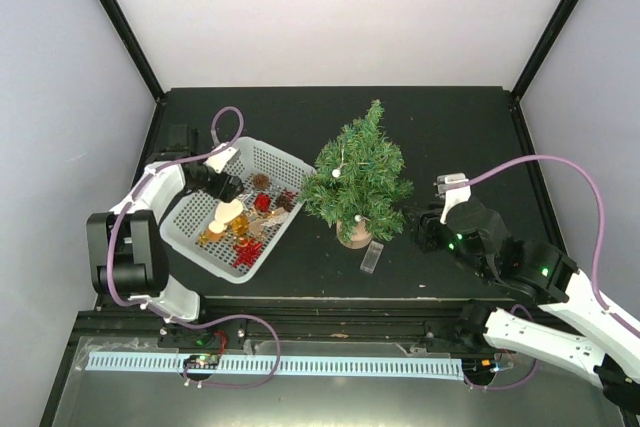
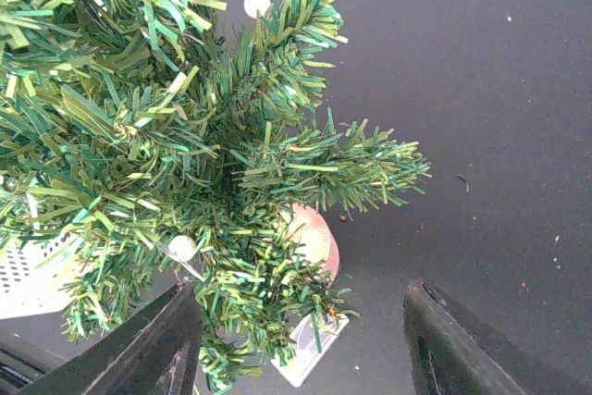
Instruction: Decorate the small christmas tree
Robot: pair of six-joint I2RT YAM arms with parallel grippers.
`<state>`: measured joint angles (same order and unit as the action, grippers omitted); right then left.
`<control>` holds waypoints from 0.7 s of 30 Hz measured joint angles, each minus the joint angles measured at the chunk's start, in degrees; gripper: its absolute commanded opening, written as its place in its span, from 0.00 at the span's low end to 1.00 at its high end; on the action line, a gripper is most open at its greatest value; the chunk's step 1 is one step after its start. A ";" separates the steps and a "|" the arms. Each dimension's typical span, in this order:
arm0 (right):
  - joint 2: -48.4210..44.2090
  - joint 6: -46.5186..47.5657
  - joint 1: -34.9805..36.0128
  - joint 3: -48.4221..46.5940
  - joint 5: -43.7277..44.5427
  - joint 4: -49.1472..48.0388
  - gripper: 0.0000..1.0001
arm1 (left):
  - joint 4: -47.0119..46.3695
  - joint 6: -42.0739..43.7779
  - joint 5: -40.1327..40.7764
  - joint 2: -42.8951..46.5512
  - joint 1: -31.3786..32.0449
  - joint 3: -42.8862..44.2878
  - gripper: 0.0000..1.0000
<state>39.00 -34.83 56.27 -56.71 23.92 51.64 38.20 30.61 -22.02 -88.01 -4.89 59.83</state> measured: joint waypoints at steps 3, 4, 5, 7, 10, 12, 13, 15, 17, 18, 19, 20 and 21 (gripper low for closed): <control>0.04 0.00 0.00 0.00 0.02 0.00 0.60 | -3.45 -1.33 3.98 -1.68 0.15 0.13 0.86; -0.07 -0.02 0.00 0.00 0.04 0.00 0.60 | -4.24 -1.92 5.55 -2.84 0.17 0.48 0.86; -0.15 0.00 0.00 0.00 0.09 0.02 0.61 | -4.92 -2.38 6.99 -4.09 0.17 0.90 0.86; -0.35 0.00 0.00 0.00 0.22 0.11 0.60 | -6.45 -3.19 10.05 -6.21 0.04 1.49 0.87; -0.61 0.00 0.00 0.00 0.46 0.20 0.61 | -8.20 -3.96 13.77 -7.26 -0.28 1.68 0.87; -0.72 0.00 0.00 0.02 0.57 0.20 0.61 | -9.35 -4.35 15.67 -7.10 -0.72 1.70 0.87; -0.72 0.00 0.00 0.02 0.59 0.15 0.60 | -9.92 -4.48 16.50 -7.02 -1.07 1.70 0.87; -0.66 0.00 0.00 0.20 0.59 0.11 0.61 | -10.58 -4.57 17.31 -6.78 -1.99 1.75 0.87; -0.55 0.02 0.00 0.42 0.57 0.02 0.61 | -10.56 -4.42 16.26 -6.45 -2.82 1.86 0.87; -0.42 0.02 0.00 0.50 0.57 -0.09 0.61 | -10.40 -4.24 15.17 -6.14 -3.06 1.86 0.86; -0.22 0.02 0.00 0.57 0.52 -0.20 0.61 | -10.16 -3.98 13.77 -5.81 -3.32 1.86 0.86; 0.17 0.04 0.00 0.59 0.52 -0.28 0.61 | -9.46 -3.54 11.37 -5.27 -3.58 1.88 0.85; 0.44 0.04 0.00 0.59 0.50 -0.33 0.60 | -8.83 -3.28 9.46 -4.81 -3.63 1.88 0.84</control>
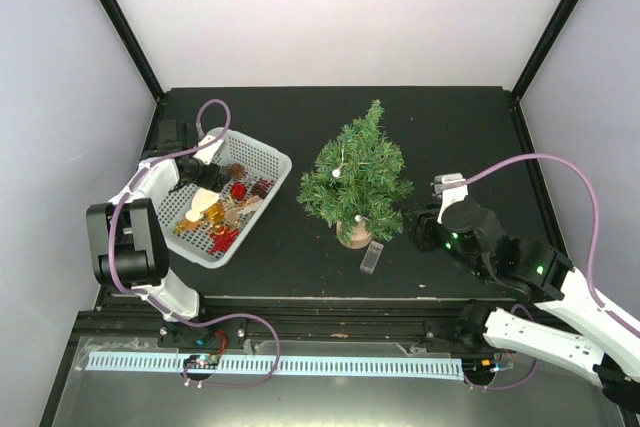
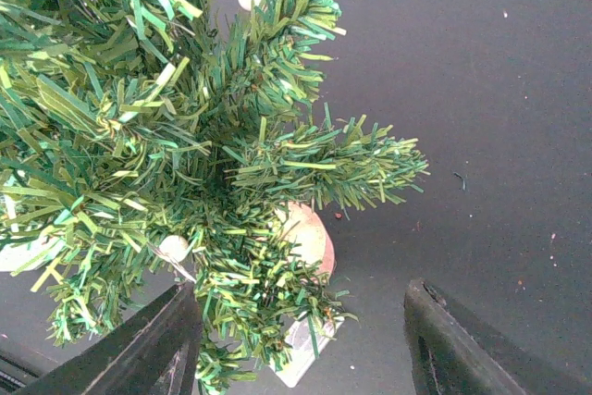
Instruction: Decorate the small christmas tree
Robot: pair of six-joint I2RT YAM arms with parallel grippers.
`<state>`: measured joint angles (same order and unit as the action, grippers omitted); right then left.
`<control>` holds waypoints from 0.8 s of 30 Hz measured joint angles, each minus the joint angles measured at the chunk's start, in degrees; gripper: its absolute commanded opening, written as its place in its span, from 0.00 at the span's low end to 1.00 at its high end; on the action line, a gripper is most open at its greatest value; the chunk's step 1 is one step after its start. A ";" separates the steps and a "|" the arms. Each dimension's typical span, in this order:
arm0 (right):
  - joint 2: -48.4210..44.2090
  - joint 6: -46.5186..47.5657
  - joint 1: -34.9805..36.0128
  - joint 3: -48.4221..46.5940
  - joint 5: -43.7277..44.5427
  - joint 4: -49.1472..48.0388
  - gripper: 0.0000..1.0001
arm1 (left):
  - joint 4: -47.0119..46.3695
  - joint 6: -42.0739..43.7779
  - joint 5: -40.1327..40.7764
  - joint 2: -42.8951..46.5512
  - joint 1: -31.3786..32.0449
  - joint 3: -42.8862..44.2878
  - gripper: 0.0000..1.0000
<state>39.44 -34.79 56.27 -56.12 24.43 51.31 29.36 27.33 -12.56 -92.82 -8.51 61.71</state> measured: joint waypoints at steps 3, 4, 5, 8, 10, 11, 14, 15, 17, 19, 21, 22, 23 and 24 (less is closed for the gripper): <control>1.09 0.02 0.00 0.00 -0.20 -0.35 0.61 | 2.05 0.35 -4.85 0.57 0.26 0.85 0.81; 1.33 0.04 0.00 0.00 -0.28 -0.48 0.60 | 2.43 0.42 -5.92 0.44 0.35 1.27 0.81; 1.62 0.07 0.00 0.00 -0.39 -0.61 0.61 | 3.04 0.50 -6.86 0.24 0.44 1.95 0.80; 2.25 0.17 0.00 0.00 -0.59 -0.83 0.61 | 4.07 0.50 -8.44 -1.22 0.83 4.20 0.80; 2.45 0.17 0.00 0.00 -0.61 -0.83 0.61 | 4.20 0.37 -8.61 -2.64 1.05 5.42 0.80; 2.45 0.17 0.00 0.00 -0.63 -0.85 0.61 | 4.24 0.15 -8.59 -3.56 1.11 6.01 0.80; 2.40 0.17 0.00 0.00 -0.63 -0.85 0.61 | 4.68 -0.39 -8.50 -5.88 1.31 7.50 0.81; 2.40 0.17 0.00 0.00 -0.63 -0.85 0.61 | 4.76 -0.52 -8.41 -6.60 1.51 8.00 0.82; 2.40 0.17 0.00 0.00 -0.61 -0.85 0.61 | 5.16 -0.79 -7.96 -8.22 1.81 9.33 0.83; 2.40 0.17 0.00 0.00 -0.61 -0.85 0.61 | 5.38 -1.03 -6.93 -9.53 2.64 10.54 0.83; 2.38 0.17 0.00 0.00 -0.61 -0.83 0.61 | 5.53 -1.25 -5.79 -10.54 3.80 11.41 0.83; 2.34 0.15 0.00 0.00 -0.61 -0.83 0.61 | 5.60 -1.29 -5.31 -10.88 4.37 11.61 0.82; 2.34 0.15 0.00 0.00 -0.59 -0.83 0.61 | 5.77 -1.31 -4.76 -11.21 4.98 11.74 0.82; 2.29 0.15 0.00 0.00 -0.59 -0.85 0.61 | 5.90 -1.38 -4.24 -11.41 5.40 11.78 0.81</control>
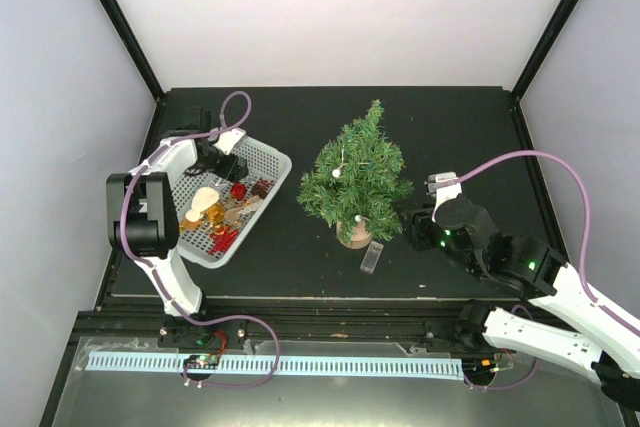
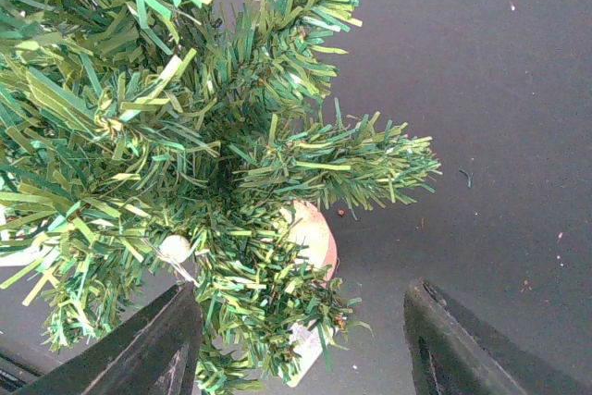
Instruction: Decorate the small christmas tree
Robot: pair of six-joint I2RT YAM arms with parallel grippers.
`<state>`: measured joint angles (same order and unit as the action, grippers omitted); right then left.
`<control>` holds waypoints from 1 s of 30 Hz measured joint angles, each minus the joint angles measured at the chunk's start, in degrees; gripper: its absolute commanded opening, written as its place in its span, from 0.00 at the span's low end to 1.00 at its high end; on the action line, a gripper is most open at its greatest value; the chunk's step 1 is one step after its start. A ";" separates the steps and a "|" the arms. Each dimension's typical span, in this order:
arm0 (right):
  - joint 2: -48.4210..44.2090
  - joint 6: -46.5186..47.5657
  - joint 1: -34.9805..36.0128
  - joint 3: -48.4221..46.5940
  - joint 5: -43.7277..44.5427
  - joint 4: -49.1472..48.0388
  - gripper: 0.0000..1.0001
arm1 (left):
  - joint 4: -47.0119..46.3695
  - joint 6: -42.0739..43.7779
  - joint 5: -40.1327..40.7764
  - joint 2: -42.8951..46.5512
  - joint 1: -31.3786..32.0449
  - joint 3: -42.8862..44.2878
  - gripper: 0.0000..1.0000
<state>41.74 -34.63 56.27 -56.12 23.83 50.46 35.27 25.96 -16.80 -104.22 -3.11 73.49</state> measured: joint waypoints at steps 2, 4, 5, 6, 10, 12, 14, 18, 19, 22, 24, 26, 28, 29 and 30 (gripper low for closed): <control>-0.07 -0.02 0.00 0.00 0.02 0.02 0.61 | 0.50 -0.02 0.94 -0.46 0.70 0.33 0.80; -0.07 -0.02 0.00 0.00 0.02 0.02 0.61 | 0.72 -0.07 1.51 -0.81 1.22 0.37 0.77; -0.07 -0.02 0.00 0.00 0.04 0.02 0.61 | 0.94 -0.04 1.84 -0.92 1.33 0.37 0.76; -0.07 -0.02 0.00 0.00 0.04 0.02 0.61 | 1.11 -0.04 2.12 -1.05 1.38 0.37 0.75; -0.07 -0.02 0.00 0.00 0.02 0.00 0.61 | 1.20 -0.02 3.32 -1.57 1.38 0.37 0.68; -0.04 -0.02 0.00 0.00 0.02 -0.02 0.61 | 1.27 0.00 3.69 -1.97 1.36 0.37 0.68; 0.09 -0.02 0.00 0.00 0.02 -0.07 0.61 | 1.33 -0.02 3.80 -2.36 1.38 0.37 0.68; 0.11 -0.04 0.00 0.00 0.02 -0.11 0.61 | 1.36 0.00 4.17 -2.97 1.86 0.37 0.70; 0.09 -0.09 0.00 0.00 0.00 -0.11 0.61 | 1.33 -0.02 4.35 -3.17 2.05 0.37 0.71; 0.04 -0.22 0.00 0.00 0.00 -0.11 0.61 | 1.36 0.00 4.79 -3.78 2.25 0.39 0.69; 0.02 -0.24 0.00 0.00 0.02 -0.11 0.61 | 1.42 -0.02 4.96 -4.26 2.45 0.55 0.64; -0.04 -0.24 0.00 0.00 0.02 -0.11 0.61 | 1.38 -0.04 5.05 -4.70 2.47 0.76 0.58; -0.20 -0.24 0.00 0.00 0.02 -0.11 0.61 | 1.38 -0.04 5.14 -5.11 2.49 1.07 0.53; -0.24 -0.26 0.00 0.00 0.02 -0.11 0.61 | 1.38 -0.04 5.18 -5.31 2.47 1.20 0.52; -0.24 -0.26 0.00 0.00 0.00 -0.11 0.61 | 1.36 -0.04 5.20 -5.35 2.47 1.25 0.51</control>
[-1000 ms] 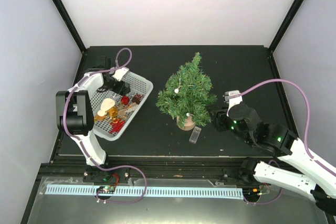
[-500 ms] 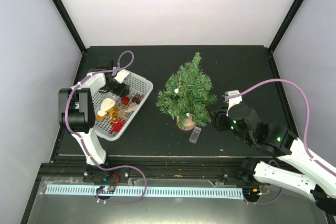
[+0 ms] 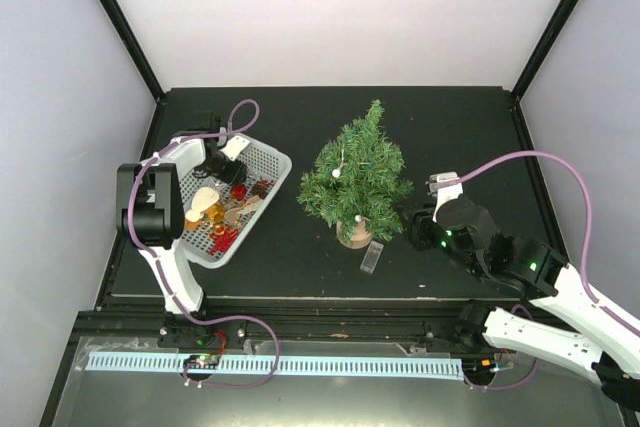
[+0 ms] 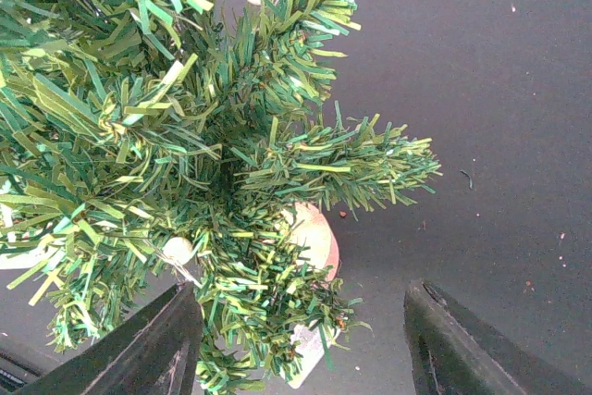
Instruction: Decorate the small christmas tree
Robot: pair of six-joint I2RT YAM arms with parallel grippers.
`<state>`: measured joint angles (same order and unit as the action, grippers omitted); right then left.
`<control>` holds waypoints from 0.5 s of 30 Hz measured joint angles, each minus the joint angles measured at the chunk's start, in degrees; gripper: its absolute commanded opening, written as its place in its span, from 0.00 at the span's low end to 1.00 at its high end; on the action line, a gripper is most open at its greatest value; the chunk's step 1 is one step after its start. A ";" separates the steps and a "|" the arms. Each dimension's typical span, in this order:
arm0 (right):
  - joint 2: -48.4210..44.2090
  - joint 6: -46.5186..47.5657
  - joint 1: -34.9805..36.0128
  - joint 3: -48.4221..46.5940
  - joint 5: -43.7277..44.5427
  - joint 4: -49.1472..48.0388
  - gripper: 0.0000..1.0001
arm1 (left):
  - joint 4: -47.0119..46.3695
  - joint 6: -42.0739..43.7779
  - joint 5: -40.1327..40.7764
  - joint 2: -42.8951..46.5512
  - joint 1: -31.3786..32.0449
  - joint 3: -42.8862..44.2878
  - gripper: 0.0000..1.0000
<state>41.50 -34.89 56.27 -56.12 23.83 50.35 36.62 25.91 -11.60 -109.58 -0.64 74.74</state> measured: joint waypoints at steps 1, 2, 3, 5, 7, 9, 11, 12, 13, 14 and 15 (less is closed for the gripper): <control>0.00 0.00 0.00 0.00 0.00 -0.02 0.61 | 0.02 0.00 0.00 -0.02 0.02 0.02 0.51; 0.00 -0.04 0.00 0.02 0.00 -0.02 0.61 | 0.02 0.00 -0.02 -0.02 0.02 0.02 0.51; 0.00 -0.07 0.00 0.02 0.00 -0.02 0.61 | 0.00 0.00 -0.02 -0.02 0.02 0.02 0.49; 0.00 -0.11 0.00 0.20 -0.02 -0.11 0.61 | 0.00 0.00 -0.02 0.00 0.00 0.02 0.46; 0.02 -0.13 0.00 0.42 -0.02 -0.17 0.61 | 0.02 0.00 -0.02 0.15 0.00 0.02 0.44; 0.02 -0.15 0.00 0.52 0.00 -0.20 0.61 | 0.04 0.02 -0.02 0.63 0.00 0.02 0.41; 0.02 -0.15 0.00 0.55 -0.02 -0.22 0.61 | 0.04 0.02 -0.02 1.66 -0.02 0.02 0.34; 0.00 -0.15 0.00 0.55 -0.02 -0.22 0.61 | 0.07 0.02 -0.04 2.32 -0.04 0.02 0.28; 0.00 -0.15 0.00 0.55 -0.02 -0.22 0.61 | 0.04 0.04 -0.07 3.10 -0.09 0.02 0.25; -0.02 -0.15 0.00 0.55 -0.02 -0.22 0.61 | 0.02 -0.09 -0.15 3.96 -0.15 0.02 0.25; -0.04 -0.15 0.00 0.55 -0.02 -0.22 0.61 | 0.02 0.04 -0.17 4.83 -0.33 0.02 0.25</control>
<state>41.45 -35.05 56.27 -55.57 23.81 50.13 36.64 25.96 -11.77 -104.75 -0.97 74.76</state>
